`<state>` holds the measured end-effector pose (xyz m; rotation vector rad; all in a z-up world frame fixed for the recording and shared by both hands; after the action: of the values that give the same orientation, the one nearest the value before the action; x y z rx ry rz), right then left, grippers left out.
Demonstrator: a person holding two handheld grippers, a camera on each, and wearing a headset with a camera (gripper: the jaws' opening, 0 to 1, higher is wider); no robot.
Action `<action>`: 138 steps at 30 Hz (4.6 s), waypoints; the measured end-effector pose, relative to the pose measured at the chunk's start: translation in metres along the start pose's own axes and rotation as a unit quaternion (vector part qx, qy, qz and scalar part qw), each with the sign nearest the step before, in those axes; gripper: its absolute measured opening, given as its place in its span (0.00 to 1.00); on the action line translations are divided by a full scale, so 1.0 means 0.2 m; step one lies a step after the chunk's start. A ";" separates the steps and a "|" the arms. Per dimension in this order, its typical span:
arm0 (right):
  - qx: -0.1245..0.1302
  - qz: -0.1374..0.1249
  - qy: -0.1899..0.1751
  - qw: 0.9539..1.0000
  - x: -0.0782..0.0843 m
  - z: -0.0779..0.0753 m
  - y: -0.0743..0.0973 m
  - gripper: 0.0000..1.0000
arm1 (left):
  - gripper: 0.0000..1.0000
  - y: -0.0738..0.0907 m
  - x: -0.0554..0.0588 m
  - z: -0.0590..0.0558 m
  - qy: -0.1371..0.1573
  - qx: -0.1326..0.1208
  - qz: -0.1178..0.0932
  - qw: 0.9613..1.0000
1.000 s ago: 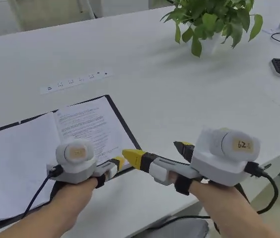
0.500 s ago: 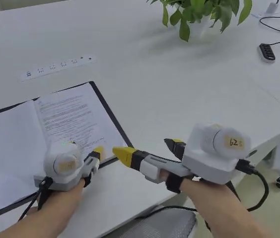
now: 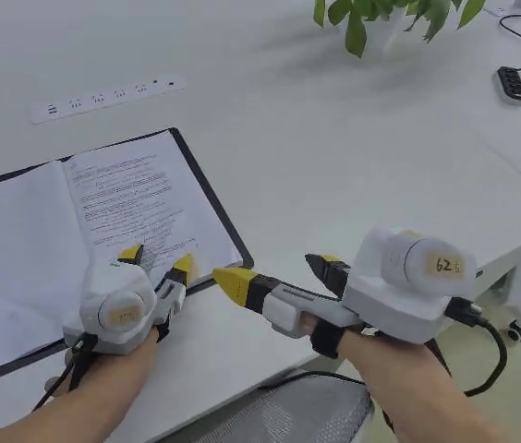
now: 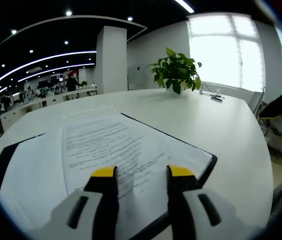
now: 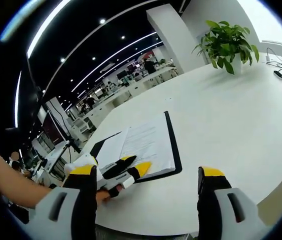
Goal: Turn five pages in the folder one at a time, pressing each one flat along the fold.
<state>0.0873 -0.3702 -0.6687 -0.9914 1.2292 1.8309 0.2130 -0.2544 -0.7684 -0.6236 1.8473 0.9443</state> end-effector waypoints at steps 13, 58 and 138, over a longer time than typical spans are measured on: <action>-0.003 0.009 0.006 1.000 0.01 0.00 -0.03 0.78 | 0.24 0.00 -0.01 0.02 0.003 -0.001 -0.009 1.000; -0.102 0.079 -0.114 0.985 0.12 0.27 -0.50 0.44 | 0.00 0.00 -0.03 0.08 0.189 0.011 -0.003 0.982; -0.099 -0.027 -0.114 0.988 -0.16 0.79 -0.58 0.00 | 0.56 1.10 -0.42 0.60 0.091 -0.072 -0.019 0.993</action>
<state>0.1688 -0.1916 -0.6476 -0.8813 0.8893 1.9899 0.1471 -0.0286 -0.6496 -0.8555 1.9313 1.0313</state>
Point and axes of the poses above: the centre of the closed fingertips' face, and the gripper's own axes: y roughly backward along the fingers, z roughly to its left, x roughly out of its underside, the point moved 4 cm from there along y, roughly backward along the fingers, and after that the axes turned 15 degrees about y, right-handed, at the moved point
